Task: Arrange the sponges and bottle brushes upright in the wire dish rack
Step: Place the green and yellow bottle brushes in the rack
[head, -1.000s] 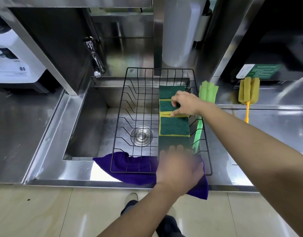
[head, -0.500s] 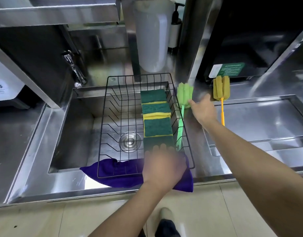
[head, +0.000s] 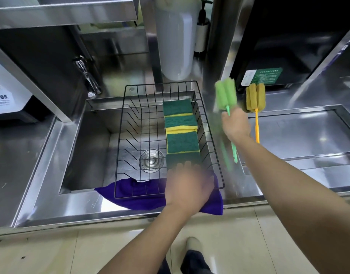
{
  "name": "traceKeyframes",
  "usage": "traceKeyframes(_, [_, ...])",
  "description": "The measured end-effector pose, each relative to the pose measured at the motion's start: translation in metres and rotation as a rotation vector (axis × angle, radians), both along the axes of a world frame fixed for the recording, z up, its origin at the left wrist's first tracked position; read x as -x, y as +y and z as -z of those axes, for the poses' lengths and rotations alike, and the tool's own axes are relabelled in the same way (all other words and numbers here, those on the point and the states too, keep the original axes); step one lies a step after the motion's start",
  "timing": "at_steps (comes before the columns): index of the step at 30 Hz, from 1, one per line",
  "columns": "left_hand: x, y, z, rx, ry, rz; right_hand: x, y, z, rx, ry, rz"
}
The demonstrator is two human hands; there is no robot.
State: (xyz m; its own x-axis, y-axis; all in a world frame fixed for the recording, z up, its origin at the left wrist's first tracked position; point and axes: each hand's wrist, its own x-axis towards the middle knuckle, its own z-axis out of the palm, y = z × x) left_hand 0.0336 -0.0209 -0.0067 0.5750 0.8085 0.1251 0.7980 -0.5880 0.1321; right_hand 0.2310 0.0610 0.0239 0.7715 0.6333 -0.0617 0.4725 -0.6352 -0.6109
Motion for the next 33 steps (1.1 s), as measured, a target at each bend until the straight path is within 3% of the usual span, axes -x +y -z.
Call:
traceKeyframes(4, [0.0,0.0,-0.001,0.013,0.011,0.001,-0.008,0.012,-0.025,-0.376,0.122,-0.015])
traceKeyframes(9, [0.001,0.0,-0.003,0.071,0.011,0.009,0.025,0.035,-0.055,-0.507,0.331,-0.108])
traceKeyframes(14, [0.003,0.0,-0.006,0.107,0.019,0.019,0.09,0.048,-0.049,-0.281,0.599,-0.37])
traceKeyframes(20, [0.007,0.001,-0.016,0.232,0.077,0.076,0.154,0.052,-0.011,0.159,0.569,-0.686])
traceKeyframes(25, [0.011,0.004,-0.023,0.311,0.083,0.134,0.182,0.057,0.013,0.272,0.626,-0.672])
traceKeyframes(33, [0.01,0.006,-0.024,0.34,0.075,0.137,0.182,0.054,0.028,0.362,0.553,-0.667])
